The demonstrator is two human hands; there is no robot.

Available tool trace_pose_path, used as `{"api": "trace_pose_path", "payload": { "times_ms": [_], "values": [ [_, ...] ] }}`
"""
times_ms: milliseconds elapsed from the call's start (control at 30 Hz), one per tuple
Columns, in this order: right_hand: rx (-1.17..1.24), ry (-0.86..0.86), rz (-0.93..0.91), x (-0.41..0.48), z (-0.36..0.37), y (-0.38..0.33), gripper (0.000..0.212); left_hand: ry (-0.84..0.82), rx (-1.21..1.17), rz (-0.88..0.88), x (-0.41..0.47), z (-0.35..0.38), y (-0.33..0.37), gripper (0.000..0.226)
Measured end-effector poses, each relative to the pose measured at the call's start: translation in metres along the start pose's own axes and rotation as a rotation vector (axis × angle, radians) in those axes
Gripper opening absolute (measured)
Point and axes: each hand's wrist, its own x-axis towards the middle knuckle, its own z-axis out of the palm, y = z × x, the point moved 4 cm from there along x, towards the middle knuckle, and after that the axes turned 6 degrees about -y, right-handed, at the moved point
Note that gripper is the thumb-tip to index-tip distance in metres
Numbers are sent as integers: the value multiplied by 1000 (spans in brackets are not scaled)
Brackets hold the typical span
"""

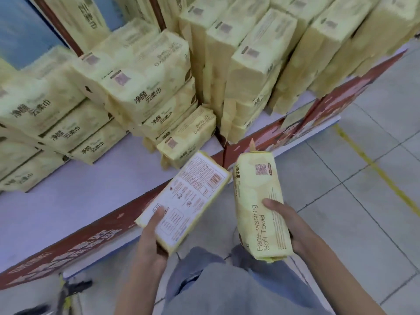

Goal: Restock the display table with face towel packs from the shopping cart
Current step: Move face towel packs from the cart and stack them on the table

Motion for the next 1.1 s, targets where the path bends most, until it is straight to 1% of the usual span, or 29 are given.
{"api": "trace_pose_path", "payload": {
  "times_ms": [67,167,233,300,367,433,500,533,633,700,800,867,933,1100],
  "values": [
    [-203,-98,1,16,7,-42,69,33,-63,45,-5,2,-6,28],
    [-459,-280,37,44,37,-100,54,114,-165,117,-14,-5,-11,40],
    [-607,-390,89,66,63,-129,53,166,-228,160,-19,-11,-14,38],
    [-724,-482,171,88,90,-148,49,209,-269,189,-20,-15,-15,27],
    [-830,-534,254,107,117,-160,42,230,-294,215,-20,-18,-11,20],
    [-982,-569,295,128,143,-167,47,258,-312,228,-18,-22,-6,17],
    [-1158,-600,335,146,164,-169,54,273,-339,231,-16,-27,-2,17],
    [-1233,-610,356,154,173,-169,54,276,-351,236,-14,-30,1,17],
    [-1471,-638,370,171,198,-174,43,278,-373,244,-9,-34,11,17],
    [-1596,-677,413,180,211,-176,46,277,-386,246,-7,-37,13,18],
    [-1725,-692,434,193,225,-181,53,300,-419,235,-5,-38,12,21],
    [-1787,-709,395,198,234,-185,44,319,-446,235,-5,-36,8,21],
    [-1811,-720,353,201,240,-189,34,341,-475,236,-5,-31,3,19],
    [-1806,-760,318,201,241,-196,39,354,-566,234,-5,-13,-5,18]
  ]
}}
